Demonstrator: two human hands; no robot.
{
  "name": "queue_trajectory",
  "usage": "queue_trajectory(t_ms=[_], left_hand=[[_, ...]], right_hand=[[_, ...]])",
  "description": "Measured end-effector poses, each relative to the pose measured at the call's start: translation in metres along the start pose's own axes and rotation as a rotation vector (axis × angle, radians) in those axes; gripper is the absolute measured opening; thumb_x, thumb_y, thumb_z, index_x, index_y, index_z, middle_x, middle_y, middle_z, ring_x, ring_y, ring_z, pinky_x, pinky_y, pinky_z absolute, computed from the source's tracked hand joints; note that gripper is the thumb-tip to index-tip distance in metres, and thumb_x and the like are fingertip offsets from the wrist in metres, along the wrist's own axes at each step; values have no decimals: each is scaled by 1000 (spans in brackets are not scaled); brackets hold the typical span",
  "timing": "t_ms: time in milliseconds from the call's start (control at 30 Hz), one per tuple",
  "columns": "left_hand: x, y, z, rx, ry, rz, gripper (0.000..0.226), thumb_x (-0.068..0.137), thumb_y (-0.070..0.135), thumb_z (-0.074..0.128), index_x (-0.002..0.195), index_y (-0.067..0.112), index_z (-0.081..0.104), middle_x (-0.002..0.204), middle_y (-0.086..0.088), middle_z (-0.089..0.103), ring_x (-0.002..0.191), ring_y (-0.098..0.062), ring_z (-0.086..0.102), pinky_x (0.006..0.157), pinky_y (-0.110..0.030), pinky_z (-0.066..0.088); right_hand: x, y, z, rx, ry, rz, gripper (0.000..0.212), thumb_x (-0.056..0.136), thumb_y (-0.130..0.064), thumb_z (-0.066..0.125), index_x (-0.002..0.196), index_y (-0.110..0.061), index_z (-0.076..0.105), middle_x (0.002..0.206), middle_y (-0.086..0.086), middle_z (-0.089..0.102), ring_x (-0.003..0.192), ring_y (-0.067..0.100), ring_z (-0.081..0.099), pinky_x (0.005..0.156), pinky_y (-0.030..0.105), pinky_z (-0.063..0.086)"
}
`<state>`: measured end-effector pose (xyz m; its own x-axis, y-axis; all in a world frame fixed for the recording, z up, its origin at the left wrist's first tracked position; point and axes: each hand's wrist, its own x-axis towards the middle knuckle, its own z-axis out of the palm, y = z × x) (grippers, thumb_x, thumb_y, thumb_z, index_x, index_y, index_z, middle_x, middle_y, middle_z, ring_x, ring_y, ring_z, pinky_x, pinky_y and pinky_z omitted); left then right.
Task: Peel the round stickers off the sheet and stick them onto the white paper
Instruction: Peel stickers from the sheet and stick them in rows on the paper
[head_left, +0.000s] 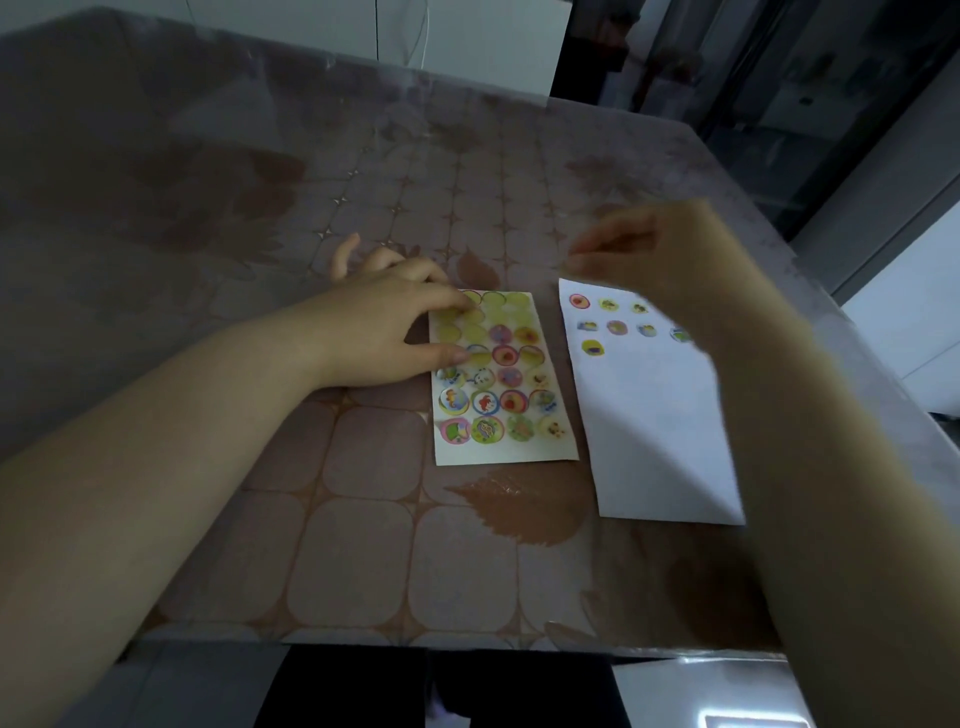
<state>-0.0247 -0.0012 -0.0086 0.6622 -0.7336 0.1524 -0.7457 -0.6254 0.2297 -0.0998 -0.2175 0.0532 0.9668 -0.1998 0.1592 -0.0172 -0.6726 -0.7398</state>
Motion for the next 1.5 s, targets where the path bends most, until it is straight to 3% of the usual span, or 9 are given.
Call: queue_trajectory(t_ms=[100,167,400,533,1000,1100,1233,1333,1500], left_hand=[[0,0,0,-12,17,2,68,64,70,38,125,41,43,129,10,44,127,-17,25,107,-47,-10],[0,0,-1,-30,17,8,66,64,69,39,124,43,41,128,11,44,128,-16,24,108,-46,-10],[0,0,1,-25,47,51,73,58,76,24,118,44,50,124,15,45,125,-11,26,108,-42,-10],[0,-2,0,-24,37,50,72,59,76,25,119,44,50,125,16,43,127,-11,25,108,-42,-9],[1,-2,1,-12,41,57,73,61,74,23,120,41,50,126,18,45,128,-12,26,109,-44,-8],[1,-1,1,-24,40,66,72,60,74,25,120,41,50,127,20,45,127,-9,26,108,-43,-9],[0,1,1,-46,37,72,63,66,68,36,120,41,50,129,20,45,127,-7,25,108,-42,-11],[0,0,0,-58,31,65,57,69,61,38,121,40,50,131,21,44,127,-5,24,107,-41,-12],[-1,-1,1,-69,42,74,68,64,71,29,120,40,51,130,21,46,126,-4,25,106,-39,-11]], right_hand=[[0,13,-41,-245,-120,172,12,65,-32,79,75,-28,74,72,-7,72,71,7,63,78,25,47],[-4,21,-51,-320,-190,260,9,65,-34,78,70,-30,73,64,-13,69,68,6,59,71,23,43],[-20,50,-30,-68,-99,410,15,63,-31,79,74,-22,74,61,-8,60,61,9,46,61,21,37],[-20,52,-23,-65,-61,425,10,64,-31,81,68,-25,74,60,-13,59,59,6,46,58,20,33],[-21,48,-16,-126,-60,409,11,71,-27,77,80,-22,72,75,-14,58,68,3,49,56,17,33],[-19,49,-16,-152,-47,415,20,71,-27,78,87,-20,68,77,-10,53,65,3,45,53,18,32],[-15,52,-15,-145,-30,468,39,68,-29,80,97,-20,54,97,-1,50,66,6,42,53,21,31],[-16,53,-14,-133,-23,453,33,70,-32,78,91,-18,57,92,0,51,66,7,43,53,22,30],[-18,48,-12,-231,-33,394,25,75,-31,74,87,-16,59,77,-2,50,59,9,42,48,22,30]])
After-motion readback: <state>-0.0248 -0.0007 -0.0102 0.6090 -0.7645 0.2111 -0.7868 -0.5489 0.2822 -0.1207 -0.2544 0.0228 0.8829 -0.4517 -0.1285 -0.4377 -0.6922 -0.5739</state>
